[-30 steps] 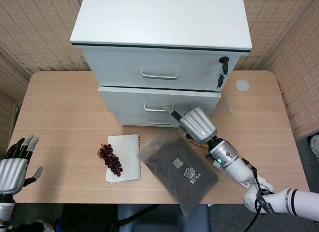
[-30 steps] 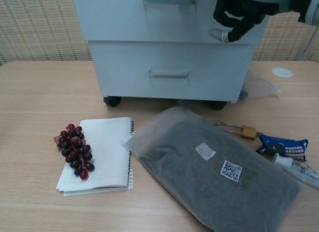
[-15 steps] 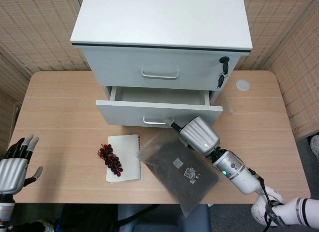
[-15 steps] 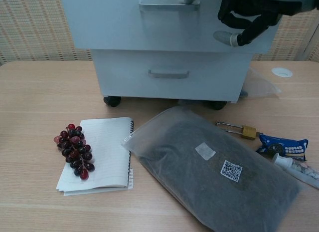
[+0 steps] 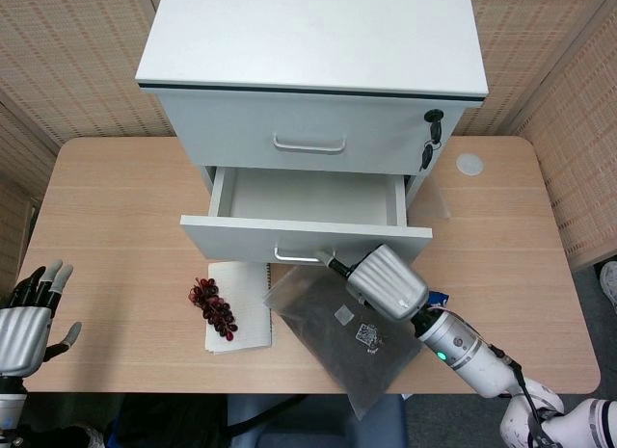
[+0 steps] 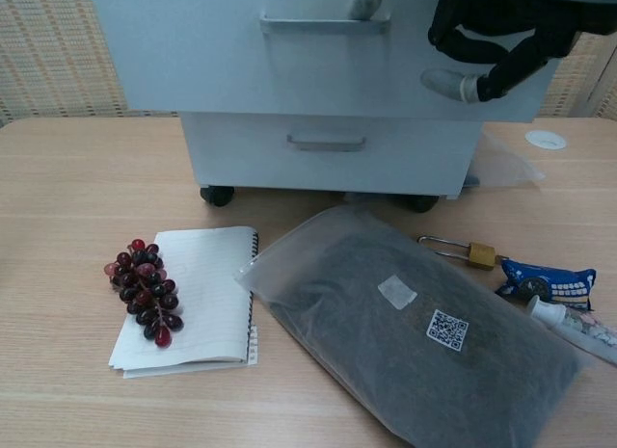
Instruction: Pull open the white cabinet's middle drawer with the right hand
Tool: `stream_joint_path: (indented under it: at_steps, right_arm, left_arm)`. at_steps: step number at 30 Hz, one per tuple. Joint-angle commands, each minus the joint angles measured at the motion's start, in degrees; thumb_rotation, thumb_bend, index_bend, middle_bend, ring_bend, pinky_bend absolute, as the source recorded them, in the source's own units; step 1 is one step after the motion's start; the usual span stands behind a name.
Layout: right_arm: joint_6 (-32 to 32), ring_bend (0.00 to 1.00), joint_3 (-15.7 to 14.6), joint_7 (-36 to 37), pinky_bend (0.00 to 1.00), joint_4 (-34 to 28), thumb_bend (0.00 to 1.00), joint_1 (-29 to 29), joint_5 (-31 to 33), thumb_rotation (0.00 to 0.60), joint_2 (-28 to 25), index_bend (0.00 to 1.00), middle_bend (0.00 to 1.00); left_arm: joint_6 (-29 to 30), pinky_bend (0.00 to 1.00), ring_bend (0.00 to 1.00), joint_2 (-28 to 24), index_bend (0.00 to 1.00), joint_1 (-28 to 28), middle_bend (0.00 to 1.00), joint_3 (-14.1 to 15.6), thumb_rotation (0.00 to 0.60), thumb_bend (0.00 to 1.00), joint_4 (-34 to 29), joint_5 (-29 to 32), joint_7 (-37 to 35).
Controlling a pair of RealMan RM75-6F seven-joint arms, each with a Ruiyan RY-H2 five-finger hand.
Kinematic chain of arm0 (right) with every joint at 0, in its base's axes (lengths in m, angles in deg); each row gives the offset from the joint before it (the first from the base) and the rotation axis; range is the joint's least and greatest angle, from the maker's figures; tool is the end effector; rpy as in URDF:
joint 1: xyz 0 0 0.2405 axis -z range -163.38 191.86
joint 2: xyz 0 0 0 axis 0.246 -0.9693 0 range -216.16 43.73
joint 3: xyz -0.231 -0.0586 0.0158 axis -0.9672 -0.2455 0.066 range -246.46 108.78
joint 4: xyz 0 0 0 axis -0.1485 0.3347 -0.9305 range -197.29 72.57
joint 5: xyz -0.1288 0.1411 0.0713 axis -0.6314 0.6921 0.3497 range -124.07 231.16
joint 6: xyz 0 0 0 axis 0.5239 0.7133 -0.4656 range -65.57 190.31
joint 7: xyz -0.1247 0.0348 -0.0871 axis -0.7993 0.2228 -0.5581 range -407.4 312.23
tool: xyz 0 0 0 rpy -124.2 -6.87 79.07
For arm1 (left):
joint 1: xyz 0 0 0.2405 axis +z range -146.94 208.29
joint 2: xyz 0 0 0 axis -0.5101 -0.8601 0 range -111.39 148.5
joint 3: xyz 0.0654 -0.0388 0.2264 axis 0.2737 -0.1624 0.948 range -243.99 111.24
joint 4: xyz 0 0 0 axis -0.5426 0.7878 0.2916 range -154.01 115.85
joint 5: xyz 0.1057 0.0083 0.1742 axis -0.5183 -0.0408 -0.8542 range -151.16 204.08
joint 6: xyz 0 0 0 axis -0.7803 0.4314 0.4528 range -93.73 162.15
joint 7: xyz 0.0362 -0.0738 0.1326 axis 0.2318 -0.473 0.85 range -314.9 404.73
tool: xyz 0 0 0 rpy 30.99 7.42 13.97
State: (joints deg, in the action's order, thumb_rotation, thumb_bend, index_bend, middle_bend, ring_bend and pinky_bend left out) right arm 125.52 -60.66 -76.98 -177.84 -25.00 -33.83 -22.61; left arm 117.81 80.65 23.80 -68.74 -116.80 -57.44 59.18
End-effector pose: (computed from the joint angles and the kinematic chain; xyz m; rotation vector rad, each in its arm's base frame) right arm -0.0567 -0.2700 0.0925 2.0611 -0.3612 1.1300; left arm -0.2782 0.1979 0.1561 -1.4630 -0.7750 -0.7521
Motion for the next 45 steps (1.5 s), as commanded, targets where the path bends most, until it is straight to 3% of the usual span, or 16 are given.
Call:
stream_joint_path:
  at_steps: [1, 20, 26, 32, 36, 41, 43, 45]
  right_arm:
    - [0.2, 0.9, -0.5, 0.0, 0.89, -0.9, 0.41, 0.4, -1.0, 0.6, -0.4, 0.19, 0.84]
    - [4.3, 0.9, -3.4, 0.0, 0.89, -4.7, 0.41, 4.6, -10.0, 0.6, -2.2, 0.19, 0.84]
    - [11.3, 0.89, -5.3, 2.4, 0.89, -3.7, 0.41, 9.2, -15.4, 0.6, -4.1, 0.19, 0.81]
    - [22.1, 0.85, -8.6, 4.9, 0.89, -1.7, 0.41, 18.0, -18.2, 0.6, -8.5, 0.19, 0.79]
    - [28.9, 0.82, -9.4, 7.6, 0.89, 2.0, 0.41, 24.0, -14.8, 0.6, -10.6, 0.21, 0.77]
    - [29.9, 0.74, -9.6, 11.3, 0.89, 7.0, 0.41, 28.3, -6.4, 0.6, -11.3, 0.21, 0.71]
    - [29.3, 0.65, -9.6, 13.6, 0.82, 9.5, 0.4, 29.5, -3.2, 0.6, -10.6, 0.21, 0.62]
    - [28.7, 0.49, -9.5, 15.8, 0.62, 11.7, 0.35, 30.3, -1.3, 0.6, -9.8, 0.18, 0.47]
  left_arm:
    - [0.0, 0.13, 0.01, -0.1, 0.0, 0.0, 0.0, 0.0, 0.6, 0.29, -0.1, 0.0, 0.0]
    - [0.4, 0.13, 0.01, -0.1, 0.0, 0.2, 0.0, 0.1, 0.6, 0.29, -0.1, -0.6, -0.1]
    - [0.6, 0.13, 0.01, -0.4, 0.0, 0.5, 0.0, 0.1, 0.6, 0.29, -0.2, -0.1, -0.4]
    - [0.5, 0.13, 0.01, -0.9, 0.0, 0.9, 0.0, 0.0, 0.6, 0.29, -0.5, 1.1, -0.6]
    - [0.2, 0.13, 0.01, -1.0, 0.0, 0.9, 0.0, 0.0, 0.6, 0.29, -0.7, 1.5, -0.7]
    - [-0.2, 0.13, 0.01, -0.8, 0.0, 0.7, 0.0, 0.2, 0.6, 0.29, -1.5, 0.9, -0.5]
    - [0.2, 0.13, 0.01, -0.4, 0.0, 0.7, 0.0, 0.3, 0.6, 0.29, -1.4, 0.3, -0.4]
    - [0.4, 0.13, 0.01, 0.0, 0.0, 0.7, 0.0, 0.3, 0.6, 0.29, -1.3, 0.0, -0.3]
